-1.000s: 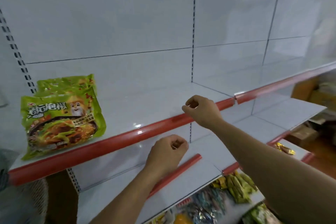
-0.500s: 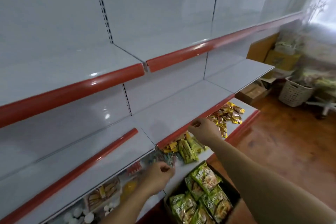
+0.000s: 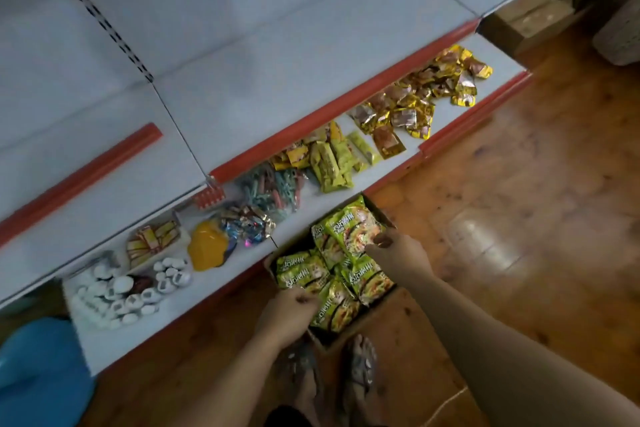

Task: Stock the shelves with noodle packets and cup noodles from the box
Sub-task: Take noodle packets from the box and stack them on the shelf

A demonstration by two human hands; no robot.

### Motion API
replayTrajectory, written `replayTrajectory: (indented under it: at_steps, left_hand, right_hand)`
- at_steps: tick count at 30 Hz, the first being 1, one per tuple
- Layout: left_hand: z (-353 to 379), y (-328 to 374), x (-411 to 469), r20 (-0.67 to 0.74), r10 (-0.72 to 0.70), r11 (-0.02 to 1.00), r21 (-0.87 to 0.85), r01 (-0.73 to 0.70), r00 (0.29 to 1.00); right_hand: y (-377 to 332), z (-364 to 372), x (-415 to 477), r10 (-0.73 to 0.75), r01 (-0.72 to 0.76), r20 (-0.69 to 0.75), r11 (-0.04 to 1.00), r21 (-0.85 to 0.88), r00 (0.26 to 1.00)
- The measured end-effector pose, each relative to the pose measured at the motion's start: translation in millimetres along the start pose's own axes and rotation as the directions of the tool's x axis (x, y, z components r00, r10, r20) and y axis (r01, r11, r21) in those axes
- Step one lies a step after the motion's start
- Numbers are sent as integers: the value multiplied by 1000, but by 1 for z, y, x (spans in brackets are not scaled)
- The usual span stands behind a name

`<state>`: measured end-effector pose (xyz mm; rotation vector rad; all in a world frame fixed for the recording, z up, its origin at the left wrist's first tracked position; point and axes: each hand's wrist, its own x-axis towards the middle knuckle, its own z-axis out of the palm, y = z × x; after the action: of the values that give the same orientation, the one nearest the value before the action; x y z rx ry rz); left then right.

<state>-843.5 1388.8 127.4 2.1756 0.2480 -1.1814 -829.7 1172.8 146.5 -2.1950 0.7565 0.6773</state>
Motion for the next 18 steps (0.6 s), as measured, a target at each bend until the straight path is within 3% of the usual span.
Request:
replayTrajectory:
  at_steps: [4,8,15,18]
  left_hand:
    - [37,-7,70,72,-93,995,-39,96,993]
    - [67,-17,146,128,-164,976,-120,180,978]
    - [93,-13,263,62,-157,924,-344,169,986]
    - [105,-8,294,70,-161,890,-421,176,984]
  right_hand:
    - [50,48,43,145,-148,85,988,38,986]
    - [89,92,88,197,-203,119,978,47,973]
    - [141,161,162,257,-264,72,955,133,964]
    - [161,180,184,263,-259,-12,956,137,965]
